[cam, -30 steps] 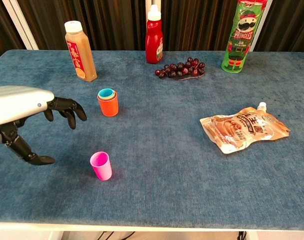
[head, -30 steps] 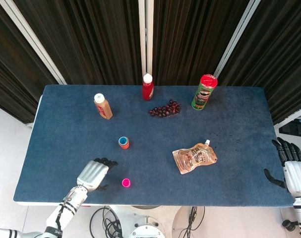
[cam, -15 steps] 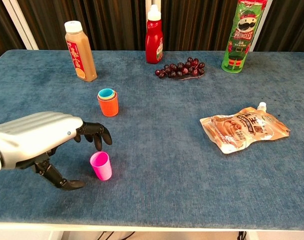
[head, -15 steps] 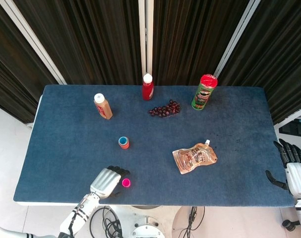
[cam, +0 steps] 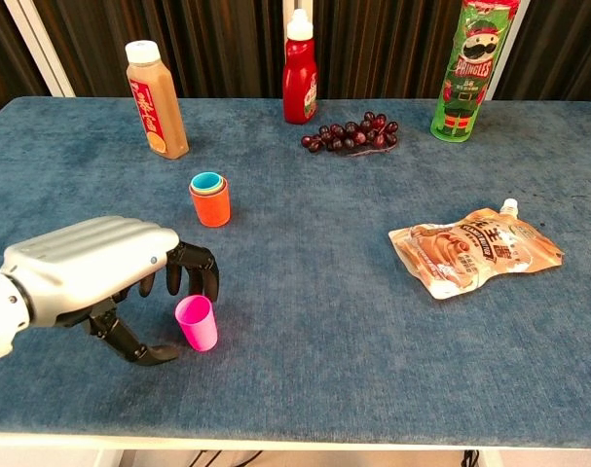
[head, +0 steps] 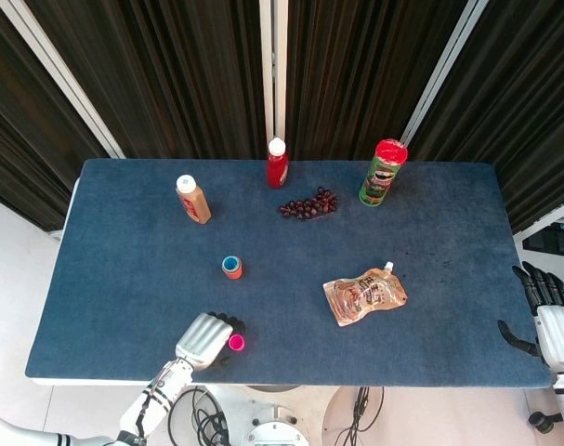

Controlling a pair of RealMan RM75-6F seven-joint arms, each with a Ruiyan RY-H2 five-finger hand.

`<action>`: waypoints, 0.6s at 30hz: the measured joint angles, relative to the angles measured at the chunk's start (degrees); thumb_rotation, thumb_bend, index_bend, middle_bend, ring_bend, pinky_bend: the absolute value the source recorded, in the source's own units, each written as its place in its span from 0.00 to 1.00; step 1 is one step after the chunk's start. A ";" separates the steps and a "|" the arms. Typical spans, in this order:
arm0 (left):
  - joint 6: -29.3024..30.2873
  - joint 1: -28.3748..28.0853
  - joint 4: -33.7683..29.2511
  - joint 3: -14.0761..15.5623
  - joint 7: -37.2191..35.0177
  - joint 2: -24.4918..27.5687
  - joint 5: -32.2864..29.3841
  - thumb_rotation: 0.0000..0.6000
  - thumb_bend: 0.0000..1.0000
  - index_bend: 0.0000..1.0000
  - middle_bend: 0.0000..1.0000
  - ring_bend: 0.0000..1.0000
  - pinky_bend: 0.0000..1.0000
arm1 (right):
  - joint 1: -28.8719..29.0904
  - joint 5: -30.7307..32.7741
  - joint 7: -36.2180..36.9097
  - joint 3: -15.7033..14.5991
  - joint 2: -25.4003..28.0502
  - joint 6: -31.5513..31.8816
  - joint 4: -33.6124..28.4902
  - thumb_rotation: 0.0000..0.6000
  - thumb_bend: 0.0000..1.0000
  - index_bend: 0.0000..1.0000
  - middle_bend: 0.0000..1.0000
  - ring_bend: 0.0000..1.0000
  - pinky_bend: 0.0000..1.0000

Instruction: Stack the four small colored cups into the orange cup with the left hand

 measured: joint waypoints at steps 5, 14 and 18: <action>-0.57 -0.04 0.53 -0.42 -0.88 -0.30 0.77 1.00 0.24 0.42 0.43 0.43 0.53 | 0.07 0.25 -0.24 0.00 -0.17 -0.26 0.04 1.00 0.25 0.00 0.00 0.00 0.00; -1.12 -0.15 2.09 -1.22 -2.36 -1.39 2.23 1.00 0.26 0.49 0.50 0.48 0.58 | -0.01 0.49 -0.24 -0.07 -0.16 -0.43 0.21 1.00 0.25 0.00 0.00 0.00 0.00; -1.02 0.00 2.82 -1.55 -2.80 -1.96 2.86 1.00 0.27 0.50 0.51 0.50 0.60 | 0.01 0.56 -0.02 -0.11 -0.17 -0.61 0.35 1.00 0.25 0.00 0.00 0.00 0.00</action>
